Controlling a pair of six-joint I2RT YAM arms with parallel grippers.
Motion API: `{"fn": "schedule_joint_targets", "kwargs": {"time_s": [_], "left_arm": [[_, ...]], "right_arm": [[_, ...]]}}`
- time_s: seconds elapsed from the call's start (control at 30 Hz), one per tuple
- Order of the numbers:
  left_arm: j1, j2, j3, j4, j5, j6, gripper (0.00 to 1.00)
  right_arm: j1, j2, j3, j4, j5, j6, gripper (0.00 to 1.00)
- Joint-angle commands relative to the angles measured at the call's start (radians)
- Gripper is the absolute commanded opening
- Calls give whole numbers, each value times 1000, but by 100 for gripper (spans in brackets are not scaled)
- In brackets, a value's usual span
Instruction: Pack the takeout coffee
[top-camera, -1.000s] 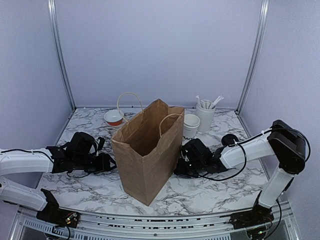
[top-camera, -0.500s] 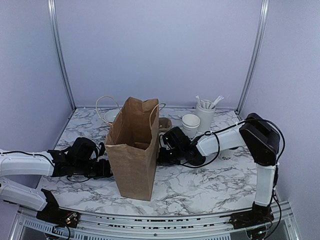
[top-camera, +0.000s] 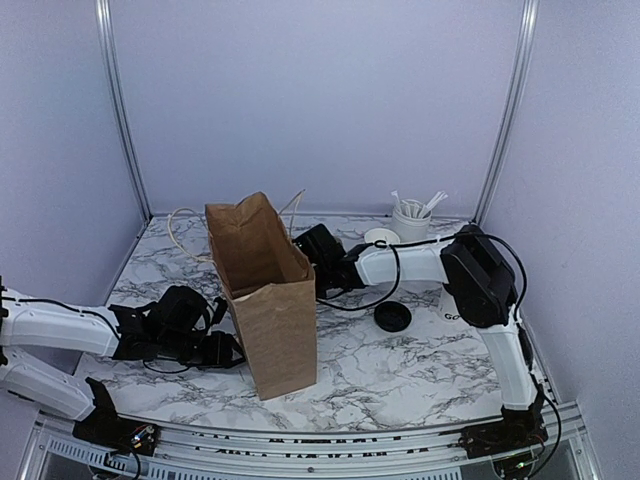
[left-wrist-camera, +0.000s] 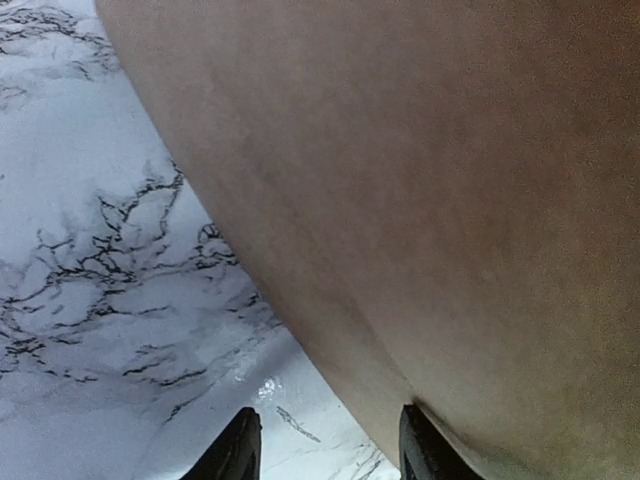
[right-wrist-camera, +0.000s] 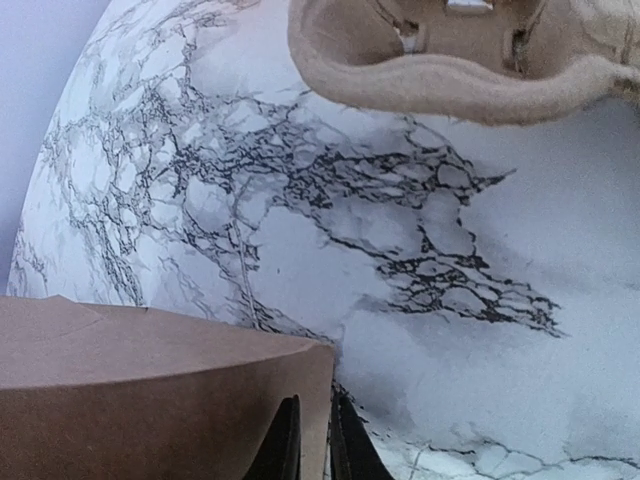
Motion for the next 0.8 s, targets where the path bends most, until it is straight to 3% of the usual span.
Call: {"fn": "schedule_joint_targets", "kwargs": {"time_s": [0.0,0.37,0.77], "left_arm": [[-35,35,22,39,-15,-21,47],[-40,-27,40,-36,-145,-34,46],[19,-293,78,-244,-431,-37,52]], "right_arm": [[-2,5,79,-96,9,-66,13],[-82,-169,25,-191,121,-148,18],[-106,-392,-132,-229,203,-162,25]]}}
